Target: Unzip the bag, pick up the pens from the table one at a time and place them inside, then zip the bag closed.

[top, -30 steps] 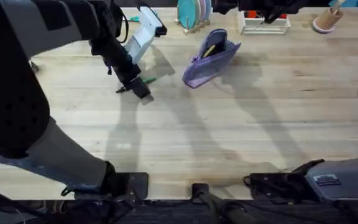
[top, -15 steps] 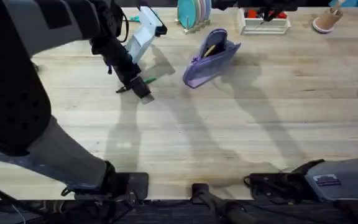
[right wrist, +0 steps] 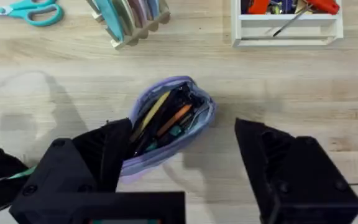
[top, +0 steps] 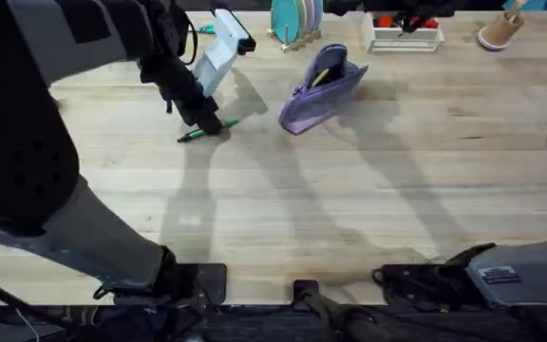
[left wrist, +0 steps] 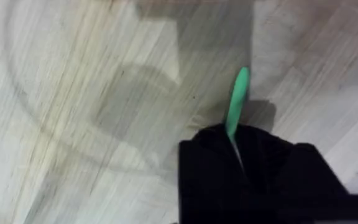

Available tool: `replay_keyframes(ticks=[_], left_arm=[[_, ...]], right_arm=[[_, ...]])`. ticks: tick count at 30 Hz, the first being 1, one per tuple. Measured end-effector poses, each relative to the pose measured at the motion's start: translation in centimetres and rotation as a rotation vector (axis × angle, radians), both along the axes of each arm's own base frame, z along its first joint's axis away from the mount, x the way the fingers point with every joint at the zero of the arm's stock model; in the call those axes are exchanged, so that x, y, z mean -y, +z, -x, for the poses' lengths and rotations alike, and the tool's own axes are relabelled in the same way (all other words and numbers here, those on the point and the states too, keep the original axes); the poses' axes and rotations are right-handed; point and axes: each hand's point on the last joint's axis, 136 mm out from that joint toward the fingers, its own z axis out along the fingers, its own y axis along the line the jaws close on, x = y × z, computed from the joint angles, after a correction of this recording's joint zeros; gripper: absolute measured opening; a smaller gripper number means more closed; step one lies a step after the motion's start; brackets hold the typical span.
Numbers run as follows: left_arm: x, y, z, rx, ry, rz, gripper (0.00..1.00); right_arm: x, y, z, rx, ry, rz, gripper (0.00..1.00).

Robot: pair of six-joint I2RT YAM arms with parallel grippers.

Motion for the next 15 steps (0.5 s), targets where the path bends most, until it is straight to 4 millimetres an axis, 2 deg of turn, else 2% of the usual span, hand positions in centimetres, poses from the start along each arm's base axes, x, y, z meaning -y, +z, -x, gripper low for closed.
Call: replay_keyframes(ticks=[1,3,15], left_arm=[[0.09,0.01,0.04,-0.001,-0.001,0.004,0.069],[0.13,0.03,0.04,-0.002,-0.001,0.006,0.048],[0.17,0.05,0.03,-0.002,0.003,0.009,0.041]], right_arm=[[0.00,-0.01,0.01,0.000,0.000,0.000,0.996],[0.03,-0.04,0.06,-0.003,0.000,0.001,0.996],[0.14,-0.25,0.30,-0.016,0.000,0.007,0.996]])
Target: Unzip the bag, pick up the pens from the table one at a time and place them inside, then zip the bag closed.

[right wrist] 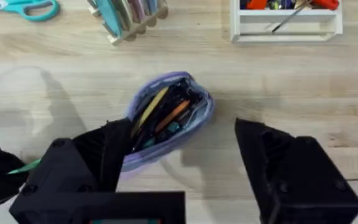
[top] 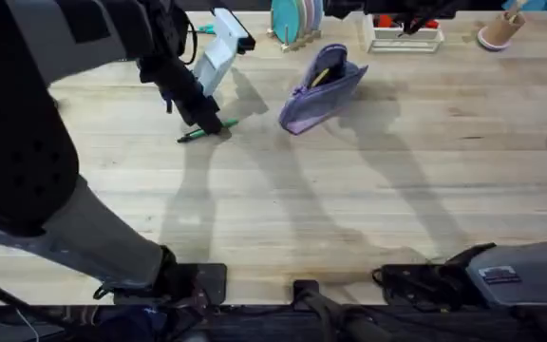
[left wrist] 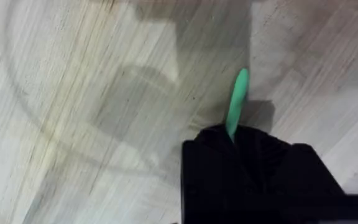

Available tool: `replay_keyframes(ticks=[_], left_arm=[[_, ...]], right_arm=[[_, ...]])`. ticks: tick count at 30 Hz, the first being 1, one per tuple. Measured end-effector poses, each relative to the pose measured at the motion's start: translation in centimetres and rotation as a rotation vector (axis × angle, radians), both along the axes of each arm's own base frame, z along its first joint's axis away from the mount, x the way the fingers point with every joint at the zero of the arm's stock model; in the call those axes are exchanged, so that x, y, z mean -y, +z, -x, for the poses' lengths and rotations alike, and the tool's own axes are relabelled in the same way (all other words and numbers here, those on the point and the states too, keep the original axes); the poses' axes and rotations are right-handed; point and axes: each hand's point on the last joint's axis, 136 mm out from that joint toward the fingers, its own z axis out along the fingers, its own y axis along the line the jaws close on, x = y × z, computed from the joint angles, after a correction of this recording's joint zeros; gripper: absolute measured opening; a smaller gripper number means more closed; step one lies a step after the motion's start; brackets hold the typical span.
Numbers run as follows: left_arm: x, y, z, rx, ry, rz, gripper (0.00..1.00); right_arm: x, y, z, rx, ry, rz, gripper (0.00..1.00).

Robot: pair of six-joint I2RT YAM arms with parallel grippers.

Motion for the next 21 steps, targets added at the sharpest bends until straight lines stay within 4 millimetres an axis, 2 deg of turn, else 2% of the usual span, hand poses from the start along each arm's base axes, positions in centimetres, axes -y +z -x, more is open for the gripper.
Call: replay_keyframes(ticks=[9,14,18,21], left_arm=[[0.2,0.1,0.1,-0.012,0.018,0.015,0.041],[0.7,0.5,0.9,-0.095,0.024,0.041,0.041],[0.8,2.6,-0.3,-0.095,0.042,0.048,0.042],[1.1,5.3,-2.3,-0.040,0.059,0.056,0.042]], right_arm=[[0.1,-0.2,0.2,-0.010,0.000,0.005,0.996],[0.1,-0.2,0.2,-0.010,0.000,0.005,0.996],[0.1,-0.2,0.2,-0.010,0.000,0.005,0.996],[0.1,-0.2,0.2,-0.010,0.000,0.005,0.997]])
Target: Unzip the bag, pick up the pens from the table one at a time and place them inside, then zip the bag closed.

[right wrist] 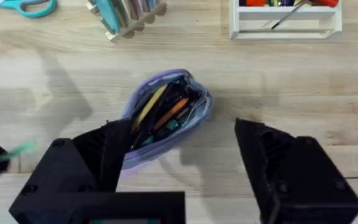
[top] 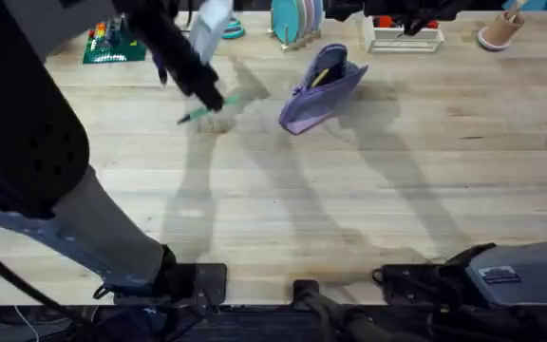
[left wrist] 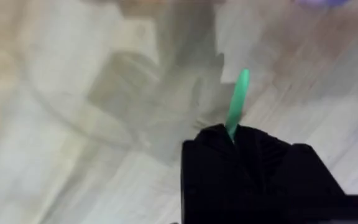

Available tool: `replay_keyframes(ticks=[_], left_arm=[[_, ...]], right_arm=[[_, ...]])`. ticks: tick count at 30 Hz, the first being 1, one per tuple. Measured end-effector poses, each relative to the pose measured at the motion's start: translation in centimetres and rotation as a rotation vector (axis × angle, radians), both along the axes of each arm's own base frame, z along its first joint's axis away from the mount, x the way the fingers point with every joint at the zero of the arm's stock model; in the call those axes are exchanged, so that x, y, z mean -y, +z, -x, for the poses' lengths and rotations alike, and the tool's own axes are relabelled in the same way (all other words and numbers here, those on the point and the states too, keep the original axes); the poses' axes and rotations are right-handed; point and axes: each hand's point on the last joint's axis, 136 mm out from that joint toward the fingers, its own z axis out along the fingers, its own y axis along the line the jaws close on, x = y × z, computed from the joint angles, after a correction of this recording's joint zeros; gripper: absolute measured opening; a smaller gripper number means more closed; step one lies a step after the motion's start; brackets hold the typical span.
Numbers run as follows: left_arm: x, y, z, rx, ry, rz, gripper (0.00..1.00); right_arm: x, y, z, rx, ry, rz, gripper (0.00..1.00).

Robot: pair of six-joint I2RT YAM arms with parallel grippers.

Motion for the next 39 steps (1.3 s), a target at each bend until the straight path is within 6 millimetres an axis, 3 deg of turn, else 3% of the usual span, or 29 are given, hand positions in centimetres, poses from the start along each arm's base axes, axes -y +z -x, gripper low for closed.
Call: replay_keyframes(ticks=[5,10,15,21,29,31,32,39], left_arm=[[1.7,4.5,-2.4,0.090,0.002,0.013,0.041],[5.2,8.2,-3.9,0.188,-0.051,0.034,0.041],[8.4,10.3,-4.1,0.241,-0.095,0.052,0.041],[10.2,10.7,-3.6,0.221,-0.041,0.070,0.041],[16.0,11.8,-3.5,0.296,-0.088,0.133,0.041],[17.4,12.2,-3.5,0.323,-0.108,0.152,0.041],[19.5,13.0,-3.6,0.369,-0.135,0.185,0.042],[23.7,15.2,-4.4,0.480,-0.148,0.282,0.042]], right_arm=[[0.0,0.0,0.0,-0.001,0.000,0.000,0.996],[0.2,0.0,-0.1,-0.001,-0.004,0.001,0.996],[0.4,0.0,-0.1,0.000,-0.010,0.001,0.996],[1.0,0.1,-0.2,0.008,-0.036,0.016,0.996],[7.3,0.1,-0.1,-0.020,-0.235,0.015,0.996],[9.4,0.3,0.6,-0.033,-0.286,0.016,0.996],[12.1,0.8,1.5,-0.045,-0.354,0.016,0.996],[15.4,1.9,3.0,-0.039,-0.436,0.012,0.996]])
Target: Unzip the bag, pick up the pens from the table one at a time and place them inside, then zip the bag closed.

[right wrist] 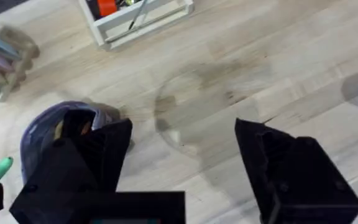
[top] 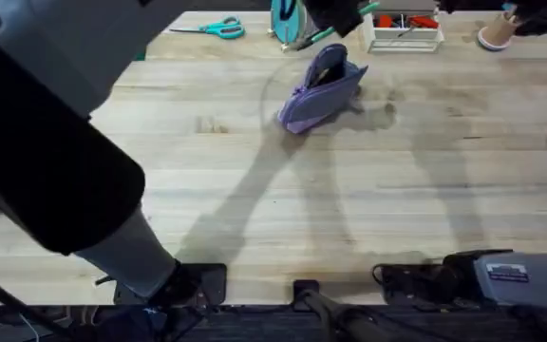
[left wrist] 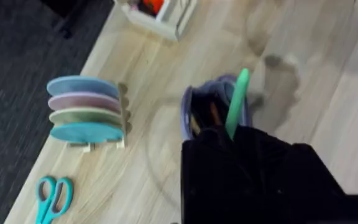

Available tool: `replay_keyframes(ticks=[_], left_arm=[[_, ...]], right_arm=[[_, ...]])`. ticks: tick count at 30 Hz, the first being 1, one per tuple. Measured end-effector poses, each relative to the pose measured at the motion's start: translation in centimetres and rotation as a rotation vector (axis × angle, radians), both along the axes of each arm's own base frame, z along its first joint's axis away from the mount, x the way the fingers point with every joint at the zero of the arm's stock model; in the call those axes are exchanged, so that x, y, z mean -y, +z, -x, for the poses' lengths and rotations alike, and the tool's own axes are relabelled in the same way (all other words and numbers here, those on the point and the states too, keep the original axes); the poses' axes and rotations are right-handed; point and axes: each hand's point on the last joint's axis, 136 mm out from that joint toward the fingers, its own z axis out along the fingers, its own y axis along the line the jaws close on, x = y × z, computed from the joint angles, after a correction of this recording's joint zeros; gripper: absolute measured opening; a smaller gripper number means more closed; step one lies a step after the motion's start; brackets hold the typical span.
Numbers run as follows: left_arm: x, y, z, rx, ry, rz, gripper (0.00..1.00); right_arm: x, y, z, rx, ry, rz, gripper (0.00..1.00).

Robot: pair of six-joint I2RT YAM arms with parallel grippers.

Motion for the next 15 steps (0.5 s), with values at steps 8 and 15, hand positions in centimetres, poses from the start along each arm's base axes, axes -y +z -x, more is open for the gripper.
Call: replay_keyframes(ticks=[8,15], left_arm=[[1.3,0.4,-1.3,0.002,0.055,0.078,0.042],[2.3,-3.8,-2.3,-0.080,0.066,0.064,0.042]], right_arm=[[0.2,0.1,0.1,0.002,-0.008,-0.001,0.996],[0.2,0.1,0.1,0.002,-0.008,-0.001,0.995]])
